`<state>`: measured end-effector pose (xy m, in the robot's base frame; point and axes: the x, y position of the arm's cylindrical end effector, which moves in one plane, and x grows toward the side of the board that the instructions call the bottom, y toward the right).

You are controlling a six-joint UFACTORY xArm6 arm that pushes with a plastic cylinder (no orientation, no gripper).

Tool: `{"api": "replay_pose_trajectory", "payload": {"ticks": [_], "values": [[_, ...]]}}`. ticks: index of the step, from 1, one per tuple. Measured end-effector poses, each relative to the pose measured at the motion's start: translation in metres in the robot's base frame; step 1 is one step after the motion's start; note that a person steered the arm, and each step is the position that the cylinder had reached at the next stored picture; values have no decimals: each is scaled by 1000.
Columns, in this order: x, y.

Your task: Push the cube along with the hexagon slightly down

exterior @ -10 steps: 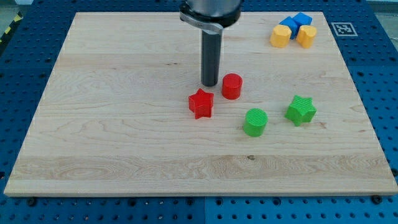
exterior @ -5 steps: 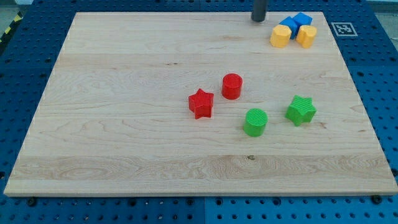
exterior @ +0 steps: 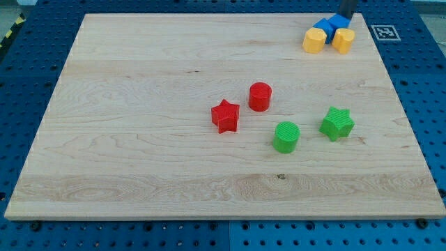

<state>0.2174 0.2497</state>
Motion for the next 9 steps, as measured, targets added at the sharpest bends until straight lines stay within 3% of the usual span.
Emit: {"api": "replay_pose_trajectory", "payload": {"ticks": [5, 9], "values": [[31, -71], [109, -65]]}}
